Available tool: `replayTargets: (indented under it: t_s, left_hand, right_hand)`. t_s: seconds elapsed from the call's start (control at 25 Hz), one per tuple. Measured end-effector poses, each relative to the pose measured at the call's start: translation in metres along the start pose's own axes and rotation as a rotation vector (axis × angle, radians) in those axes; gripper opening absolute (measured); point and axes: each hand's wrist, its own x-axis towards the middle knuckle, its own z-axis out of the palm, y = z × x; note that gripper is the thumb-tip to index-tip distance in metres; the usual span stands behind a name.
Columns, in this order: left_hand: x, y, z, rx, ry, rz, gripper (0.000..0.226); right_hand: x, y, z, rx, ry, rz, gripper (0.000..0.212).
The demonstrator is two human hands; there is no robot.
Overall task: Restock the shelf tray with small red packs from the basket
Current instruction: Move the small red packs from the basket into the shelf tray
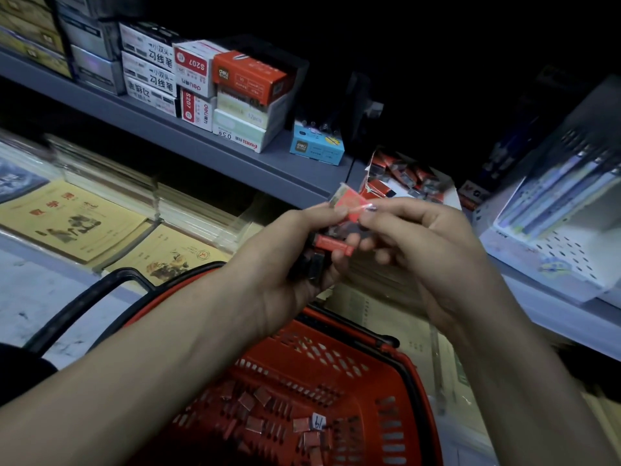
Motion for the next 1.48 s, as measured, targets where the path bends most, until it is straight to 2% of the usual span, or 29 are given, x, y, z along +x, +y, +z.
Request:
replayTargets:
  t_s: [0.12, 0.2, 0.24, 0.32, 0.4, 0.48, 0.6, 0.68, 0.72, 0.8, 1.0, 1.16, 1.28, 1.4, 1.48]
  left_hand:
    - [-0.002, 0.003, 0.0, -0.058, 0.03, -0.017, 0.016]
    - [-0.006, 0.005, 0.0, -0.078, 0.054, -0.019, 0.013]
    - [-0.008, 0.006, 0.0, -0.091, 0.065, -0.023, 0.012]
    - [-0.01, 0.009, -0.001, -0.122, 0.088, -0.035, 0.011]
    - [-0.011, 0.012, -0.002, -0.137, 0.107, -0.038, 0.012]
    - [-0.01, 0.014, -0.003, -0.13, 0.119, -0.042, 0.013]
    - [-0.01, 0.016, -0.001, -0.072, 0.1, -0.039, 0.019]
    - [-0.012, 0.014, 0.002, -0.013, 0.089, -0.019, 0.023]
    - [-0.012, 0.012, 0.003, 0.024, 0.087, -0.001, 0.025]
    - [-0.011, 0.005, 0.004, 0.1, 0.098, 0.035, 0.027]
    - [-0.013, -0.007, 0.005, 0.207, 0.103, 0.061, 0.021]
    - [-0.012, -0.009, 0.006, 0.159, 0.125, 0.001, 0.025]
    - [-0.011, -0.005, 0.006, -0.077, 0.14, -0.136, 0.03]
    - [-0.011, -0.001, 0.0, -0.227, 0.132, -0.192, 0.03]
    - [-0.014, 0.004, -0.002, -0.258, 0.099, -0.175, 0.032]
  right_hand:
    - [0.017, -0.009, -0.013, -0.076, 0.23, -0.246, 0.011]
    - [0.039, -0.017, -0.024, -0.324, 0.467, -0.466, 0.013]
    - [0.049, -0.019, -0.027, -0.52, 0.519, -0.538, 0.014]
    - [0.069, -0.014, -0.03, -0.909, 0.393, -0.54, 0.017]
    - [0.076, -0.005, -0.028, -1.065, 0.183, -0.423, 0.022]
    - [0.072, -0.009, -0.031, -1.005, 0.177, -0.411, 0.031]
    - [0.047, -0.027, -0.035, -0.658, 0.249, -0.428, 0.026]
    - [0.022, -0.034, -0.026, -0.374, 0.087, -0.286, 0.013]
    - [0.011, -0.032, -0.019, -0.291, -0.023, -0.204, 0.013]
    - [0.0, -0.021, -0.014, -0.232, -0.103, -0.129, 0.012]
    - [-0.006, -0.009, -0.02, -0.04, -0.066, -0.04, 0.012]
    - [-0.002, -0.007, -0.022, -0.105, 0.004, -0.067, 0.012]
    - [0.009, -0.017, -0.035, -0.176, 0.182, -0.177, 0.016]
    - [0.036, -0.023, -0.052, -0.518, 0.424, -0.396, 0.017]
    - [0.056, -0.017, -0.053, -0.729, 0.41, -0.451, 0.013]
